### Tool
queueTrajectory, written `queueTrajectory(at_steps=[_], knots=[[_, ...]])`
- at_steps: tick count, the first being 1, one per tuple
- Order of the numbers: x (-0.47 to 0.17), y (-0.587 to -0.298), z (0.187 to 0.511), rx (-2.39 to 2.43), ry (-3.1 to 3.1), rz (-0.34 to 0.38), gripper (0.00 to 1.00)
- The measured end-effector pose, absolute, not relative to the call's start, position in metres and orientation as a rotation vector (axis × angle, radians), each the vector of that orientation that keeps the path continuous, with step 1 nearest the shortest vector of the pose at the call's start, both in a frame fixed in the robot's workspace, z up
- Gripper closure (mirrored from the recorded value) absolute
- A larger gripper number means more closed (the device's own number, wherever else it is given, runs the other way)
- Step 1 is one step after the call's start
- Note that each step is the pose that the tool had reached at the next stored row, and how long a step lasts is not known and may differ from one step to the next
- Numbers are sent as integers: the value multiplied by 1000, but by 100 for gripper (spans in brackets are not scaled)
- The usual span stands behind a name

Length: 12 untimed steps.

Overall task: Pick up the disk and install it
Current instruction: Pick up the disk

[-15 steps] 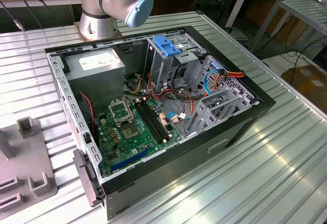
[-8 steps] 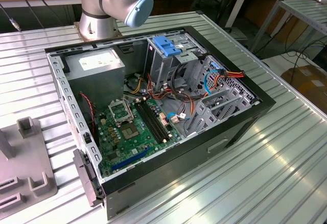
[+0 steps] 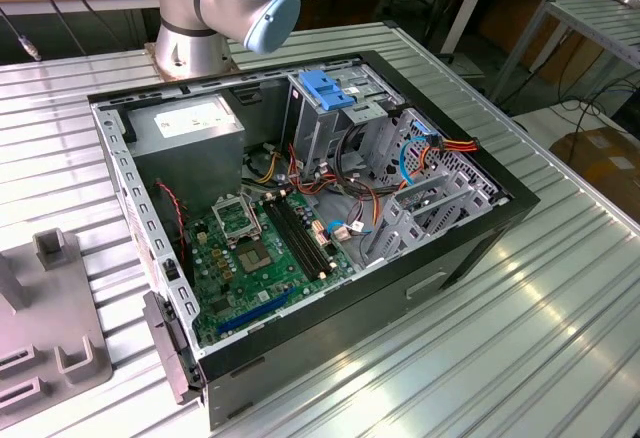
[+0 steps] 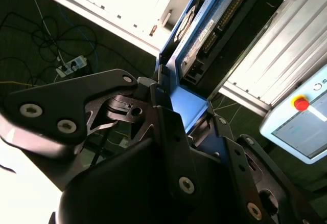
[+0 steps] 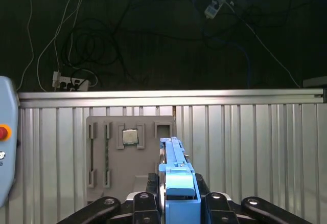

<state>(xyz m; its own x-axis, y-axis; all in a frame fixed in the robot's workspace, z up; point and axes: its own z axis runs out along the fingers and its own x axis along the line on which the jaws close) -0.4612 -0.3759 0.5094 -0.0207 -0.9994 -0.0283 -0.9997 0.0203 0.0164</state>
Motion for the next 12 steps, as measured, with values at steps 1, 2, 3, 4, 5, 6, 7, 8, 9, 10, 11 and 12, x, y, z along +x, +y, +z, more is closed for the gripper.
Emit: queueTrajectory(at_steps=[1,2,3,4,5,6,7,8,9,10,11,12], knots=[[-460,-376,509,-2192,2238,49,63],[-459,-376,509,-2192,2238,49,63],[-458,-376,509,-2192,2238,49,63],[-456,-376,509,-2192,2238,49,63],[-455,-376,509,-2192,2238,49,63],[-453,-376,509,-2192,2238,49,63],[-451,-376,509,-2192,2238,49,63],[-450,-376,509,-2192,2238,49,63],[-449,-376,509,-2192,2238,49,63],[-448,-376,509,-2192,2238,49,63],[-447,-376,509,-2192,2238,49,63],[-446,-376,509,-2192,2238,49,63]])
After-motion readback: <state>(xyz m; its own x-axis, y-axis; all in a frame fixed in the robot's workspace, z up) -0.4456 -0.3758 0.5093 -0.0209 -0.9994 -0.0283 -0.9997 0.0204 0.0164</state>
